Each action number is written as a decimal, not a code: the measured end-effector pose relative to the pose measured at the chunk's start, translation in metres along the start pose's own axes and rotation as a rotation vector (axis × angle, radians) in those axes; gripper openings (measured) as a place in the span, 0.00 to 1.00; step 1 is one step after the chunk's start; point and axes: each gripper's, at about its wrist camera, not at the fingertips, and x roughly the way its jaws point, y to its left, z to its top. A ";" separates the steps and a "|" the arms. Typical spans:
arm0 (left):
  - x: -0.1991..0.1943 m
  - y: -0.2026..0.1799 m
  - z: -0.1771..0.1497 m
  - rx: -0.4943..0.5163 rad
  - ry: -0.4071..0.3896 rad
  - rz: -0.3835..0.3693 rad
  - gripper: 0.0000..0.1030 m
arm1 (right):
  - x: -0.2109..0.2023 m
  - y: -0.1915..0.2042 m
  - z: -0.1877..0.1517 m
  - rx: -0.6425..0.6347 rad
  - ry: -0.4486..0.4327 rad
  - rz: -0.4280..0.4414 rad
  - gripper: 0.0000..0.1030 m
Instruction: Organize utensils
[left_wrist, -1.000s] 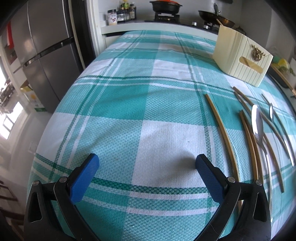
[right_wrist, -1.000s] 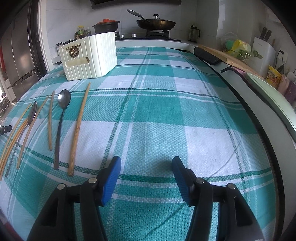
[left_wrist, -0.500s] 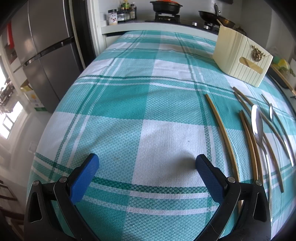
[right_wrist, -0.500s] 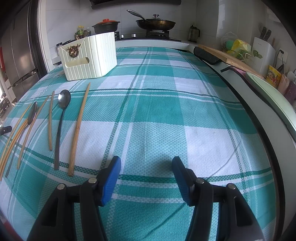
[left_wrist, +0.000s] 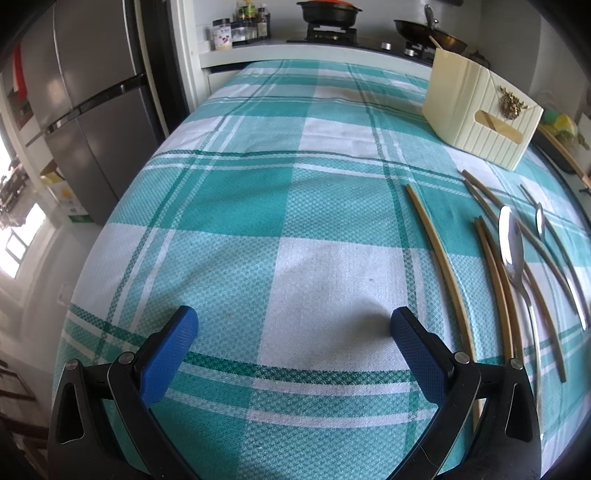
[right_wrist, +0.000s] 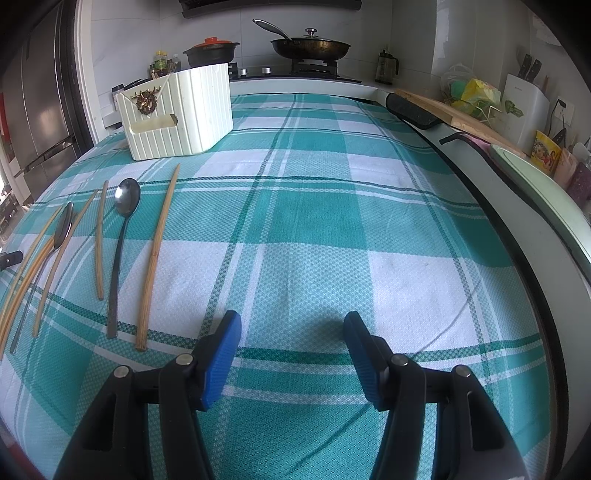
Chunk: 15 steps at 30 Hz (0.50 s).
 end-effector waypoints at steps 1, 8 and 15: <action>0.000 0.000 0.000 0.000 0.003 0.002 1.00 | 0.000 0.000 0.000 0.000 0.000 0.000 0.57; -0.003 0.001 -0.002 0.003 0.013 -0.016 1.00 | 0.000 0.000 0.000 0.001 0.000 0.001 0.57; -0.022 0.016 -0.002 -0.095 -0.064 -0.180 0.99 | 0.000 0.000 0.000 0.002 0.000 0.002 0.58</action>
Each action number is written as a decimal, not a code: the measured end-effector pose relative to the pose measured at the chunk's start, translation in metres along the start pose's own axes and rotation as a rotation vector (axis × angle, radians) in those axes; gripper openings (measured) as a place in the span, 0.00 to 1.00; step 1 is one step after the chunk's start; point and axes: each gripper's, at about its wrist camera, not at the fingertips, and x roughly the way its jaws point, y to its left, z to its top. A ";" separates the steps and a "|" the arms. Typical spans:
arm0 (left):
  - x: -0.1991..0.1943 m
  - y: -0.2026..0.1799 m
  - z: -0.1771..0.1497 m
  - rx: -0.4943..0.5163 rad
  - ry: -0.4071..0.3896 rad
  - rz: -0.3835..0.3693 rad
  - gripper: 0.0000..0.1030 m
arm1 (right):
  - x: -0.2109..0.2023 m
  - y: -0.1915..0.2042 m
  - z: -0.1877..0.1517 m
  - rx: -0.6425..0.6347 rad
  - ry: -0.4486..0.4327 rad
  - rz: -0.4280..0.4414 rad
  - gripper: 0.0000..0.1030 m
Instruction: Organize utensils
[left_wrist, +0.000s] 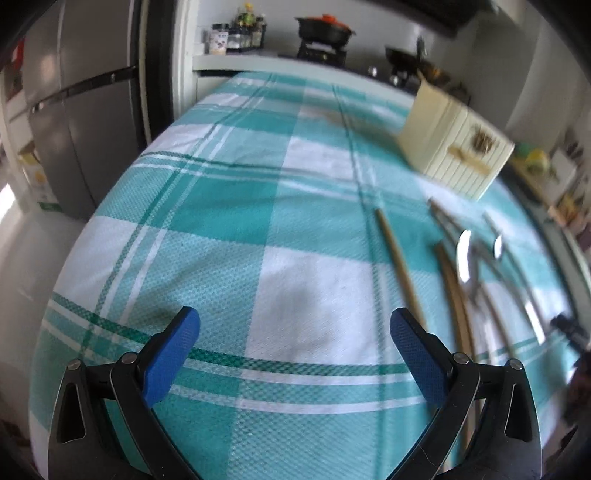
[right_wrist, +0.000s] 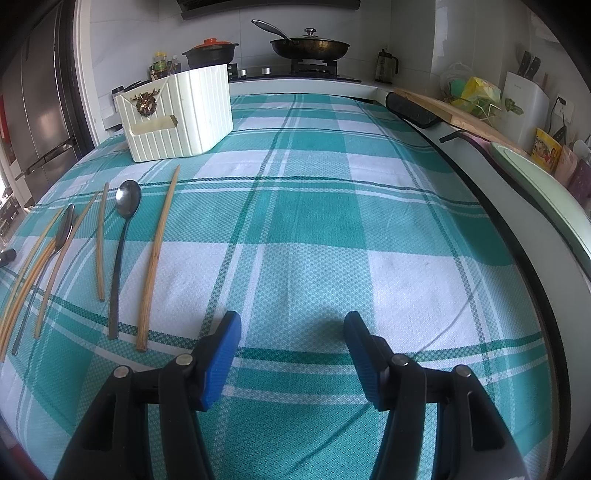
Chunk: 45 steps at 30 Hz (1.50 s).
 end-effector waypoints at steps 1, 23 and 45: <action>-0.003 -0.004 0.002 -0.002 -0.009 -0.013 0.99 | 0.000 0.000 0.000 0.001 0.000 0.001 0.58; 0.048 -0.067 0.018 0.231 0.160 0.112 0.98 | 0.054 0.102 0.085 -0.246 0.186 0.226 0.43; 0.050 -0.074 0.024 0.377 0.338 0.064 0.98 | 0.030 0.039 0.050 -0.242 0.343 0.121 0.24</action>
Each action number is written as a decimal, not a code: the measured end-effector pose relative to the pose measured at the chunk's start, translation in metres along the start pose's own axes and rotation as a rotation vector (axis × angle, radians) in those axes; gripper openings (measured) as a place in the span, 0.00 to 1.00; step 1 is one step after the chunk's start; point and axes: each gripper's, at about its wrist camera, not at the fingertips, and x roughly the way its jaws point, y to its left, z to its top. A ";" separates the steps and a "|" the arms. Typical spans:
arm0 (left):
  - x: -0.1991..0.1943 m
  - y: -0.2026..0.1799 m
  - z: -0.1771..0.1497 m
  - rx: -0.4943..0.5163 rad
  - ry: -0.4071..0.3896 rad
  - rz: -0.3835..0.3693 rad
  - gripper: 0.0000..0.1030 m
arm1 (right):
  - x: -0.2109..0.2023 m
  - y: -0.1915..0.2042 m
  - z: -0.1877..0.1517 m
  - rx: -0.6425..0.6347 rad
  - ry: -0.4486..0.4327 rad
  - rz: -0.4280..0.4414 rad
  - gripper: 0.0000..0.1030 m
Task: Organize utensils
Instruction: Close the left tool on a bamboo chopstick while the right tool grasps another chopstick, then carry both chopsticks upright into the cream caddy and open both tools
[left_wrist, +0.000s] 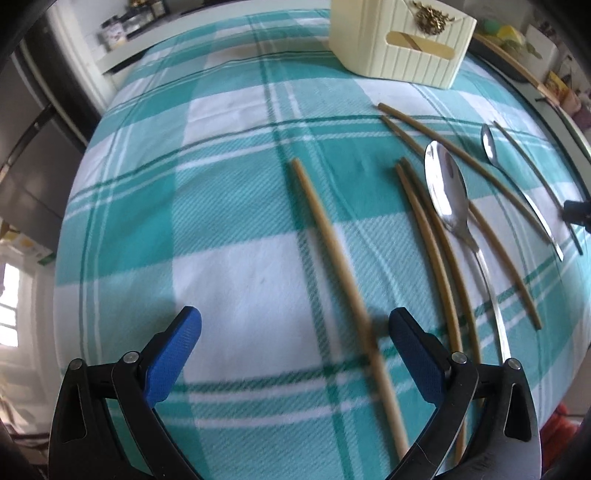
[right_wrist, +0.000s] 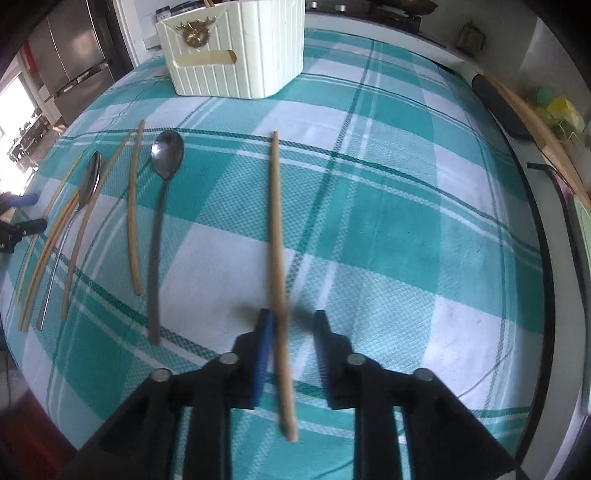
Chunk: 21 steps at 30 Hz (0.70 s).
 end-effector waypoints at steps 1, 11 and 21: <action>0.002 -0.002 0.004 0.008 0.006 -0.002 0.97 | 0.002 0.001 0.003 -0.018 0.014 0.001 0.24; 0.007 -0.007 0.048 -0.012 0.051 -0.048 0.52 | 0.031 0.008 0.081 -0.046 0.035 0.051 0.25; 0.010 0.006 0.065 -0.095 0.008 -0.094 0.04 | 0.037 0.032 0.120 -0.039 -0.056 -0.068 0.06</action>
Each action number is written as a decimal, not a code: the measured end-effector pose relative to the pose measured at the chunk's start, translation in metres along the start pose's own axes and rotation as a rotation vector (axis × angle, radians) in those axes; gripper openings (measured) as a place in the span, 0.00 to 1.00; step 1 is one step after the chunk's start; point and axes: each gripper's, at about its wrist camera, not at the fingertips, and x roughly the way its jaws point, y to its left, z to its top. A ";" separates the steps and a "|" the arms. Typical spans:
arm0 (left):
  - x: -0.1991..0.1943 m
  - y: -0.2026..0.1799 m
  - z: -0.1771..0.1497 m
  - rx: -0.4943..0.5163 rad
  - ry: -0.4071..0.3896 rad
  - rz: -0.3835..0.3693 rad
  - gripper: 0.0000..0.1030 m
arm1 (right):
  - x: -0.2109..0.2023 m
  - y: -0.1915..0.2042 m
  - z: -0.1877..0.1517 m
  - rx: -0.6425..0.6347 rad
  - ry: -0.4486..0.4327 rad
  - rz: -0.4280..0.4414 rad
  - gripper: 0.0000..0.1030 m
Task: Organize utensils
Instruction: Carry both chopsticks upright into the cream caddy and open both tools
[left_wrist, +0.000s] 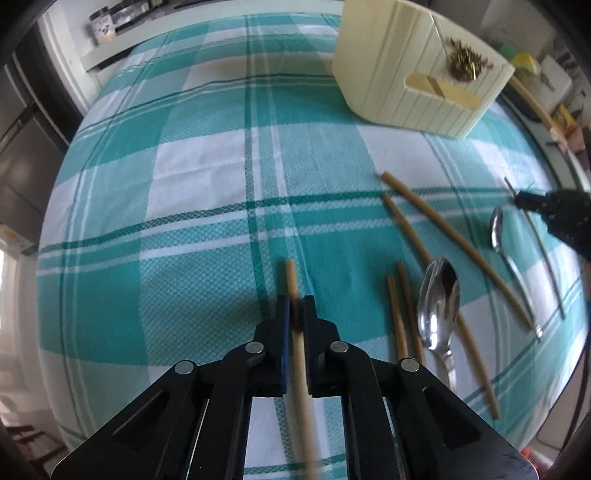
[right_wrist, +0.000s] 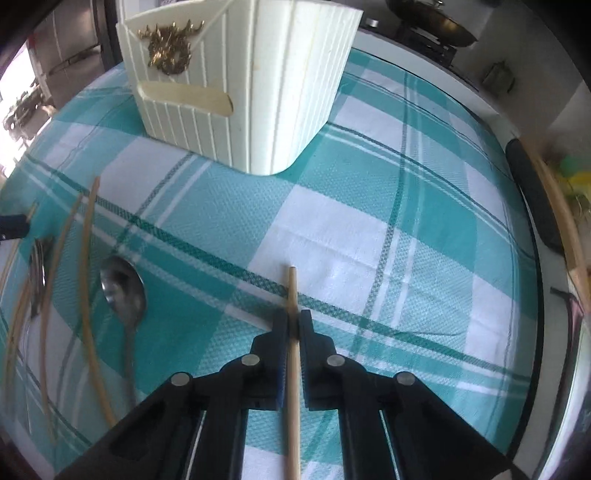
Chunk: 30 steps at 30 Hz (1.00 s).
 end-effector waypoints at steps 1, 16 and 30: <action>-0.004 0.001 0.000 -0.005 -0.013 -0.010 0.04 | -0.010 -0.003 -0.001 0.018 -0.032 0.013 0.06; -0.177 -0.003 -0.018 0.037 -0.458 -0.160 0.04 | -0.209 -0.048 -0.054 0.143 -0.450 0.123 0.06; -0.222 -0.004 -0.007 0.030 -0.561 -0.188 0.03 | -0.264 -0.053 -0.028 0.165 -0.614 0.097 0.06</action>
